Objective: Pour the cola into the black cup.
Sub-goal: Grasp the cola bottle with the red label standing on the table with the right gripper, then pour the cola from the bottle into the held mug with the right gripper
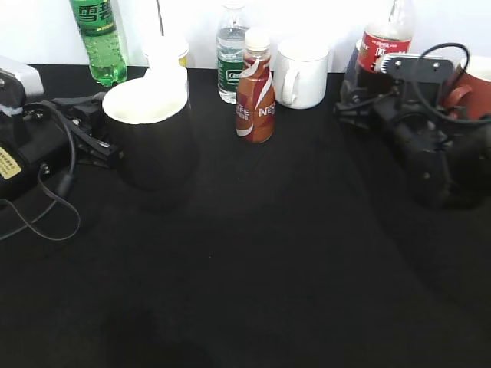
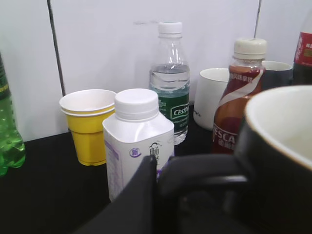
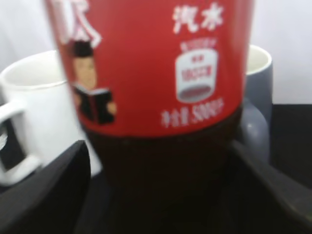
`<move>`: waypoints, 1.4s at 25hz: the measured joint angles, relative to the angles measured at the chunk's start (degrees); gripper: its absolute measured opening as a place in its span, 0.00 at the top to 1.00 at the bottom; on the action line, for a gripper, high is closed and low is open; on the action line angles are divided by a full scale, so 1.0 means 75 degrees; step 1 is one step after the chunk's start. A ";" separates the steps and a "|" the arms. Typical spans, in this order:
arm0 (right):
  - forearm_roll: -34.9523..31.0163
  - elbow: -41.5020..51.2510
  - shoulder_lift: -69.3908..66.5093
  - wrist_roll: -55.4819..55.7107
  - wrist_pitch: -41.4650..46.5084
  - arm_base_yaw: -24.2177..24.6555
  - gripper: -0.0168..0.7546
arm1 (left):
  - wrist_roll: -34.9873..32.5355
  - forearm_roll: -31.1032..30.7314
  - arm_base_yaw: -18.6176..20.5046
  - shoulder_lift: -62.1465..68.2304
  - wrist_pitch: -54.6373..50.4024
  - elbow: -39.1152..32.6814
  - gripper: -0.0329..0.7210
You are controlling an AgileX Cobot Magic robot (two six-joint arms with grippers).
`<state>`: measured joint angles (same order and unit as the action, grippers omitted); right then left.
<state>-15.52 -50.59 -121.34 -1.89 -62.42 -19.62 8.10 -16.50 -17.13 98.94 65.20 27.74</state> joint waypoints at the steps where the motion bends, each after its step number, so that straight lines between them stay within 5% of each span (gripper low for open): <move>1: -0.0019 -0.0150 -0.0158 -0.0015 -0.0072 0.0000 0.21 | 0.0000 0.0000 0.0000 0.0000 0.0000 0.0000 0.91; 7: -0.0035 -0.0366 -0.0488 -0.0482 -0.0433 0.0000 0.50 | 0.0000 0.0000 0.0000 0.0000 0.0000 0.0000 0.91; 12: 0.0419 0.0164 0.0022 -0.0556 -0.0503 0.0000 0.50 | 0.0000 -0.0189 0.0000 0.0000 -0.0007 0.0006 0.91; 17: 0.2199 0.2071 0.2462 -0.0222 -0.0493 -0.0178 0.50 | 0.0327 -0.0922 -0.0008 0.0000 -0.0014 0.0009 0.91; 22: 0.3908 0.2409 0.3431 -0.0304 0.0740 -0.0836 0.50 | 0.0509 -0.1821 -0.0041 0.0000 0.0022 0.0009 0.91; 28: 0.4211 0.2414 0.3437 -0.2977 0.1525 -0.0852 0.50 | 0.0590 -0.1924 -0.0526 0.0000 0.0033 0.0009 0.91; 35: 0.2936 0.2414 0.3439 -0.7114 0.1290 -0.0852 0.50 | 0.0598 -0.1973 -0.0533 0.0000 0.0001 0.0009 0.91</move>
<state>6.50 -32.49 -95.55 -55.24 -52.74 -26.01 12.58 -31.30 -21.13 98.94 65.21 27.81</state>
